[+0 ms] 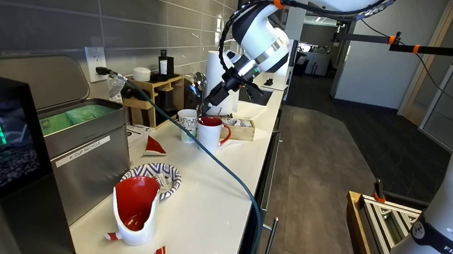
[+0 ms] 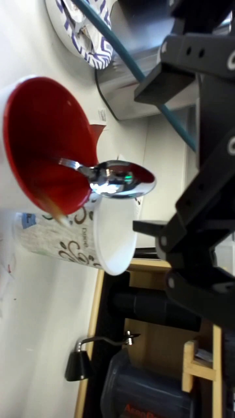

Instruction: Put the spoon in the cup

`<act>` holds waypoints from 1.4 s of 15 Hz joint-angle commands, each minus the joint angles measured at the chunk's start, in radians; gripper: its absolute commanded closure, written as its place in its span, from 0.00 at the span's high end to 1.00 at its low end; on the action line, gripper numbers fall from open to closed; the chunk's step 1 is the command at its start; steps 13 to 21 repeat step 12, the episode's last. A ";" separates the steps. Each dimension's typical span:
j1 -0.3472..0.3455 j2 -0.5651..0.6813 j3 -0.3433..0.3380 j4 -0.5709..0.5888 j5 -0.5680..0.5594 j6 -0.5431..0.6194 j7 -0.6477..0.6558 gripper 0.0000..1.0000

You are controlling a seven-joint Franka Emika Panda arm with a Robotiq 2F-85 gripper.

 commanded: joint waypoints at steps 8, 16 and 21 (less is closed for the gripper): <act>0.011 -0.480 -0.046 -0.395 -0.345 0.116 0.072 1.00; -0.001 -0.445 -0.039 -0.340 -0.297 0.111 0.052 1.00; -0.001 -0.445 -0.039 -0.340 -0.297 0.111 0.052 1.00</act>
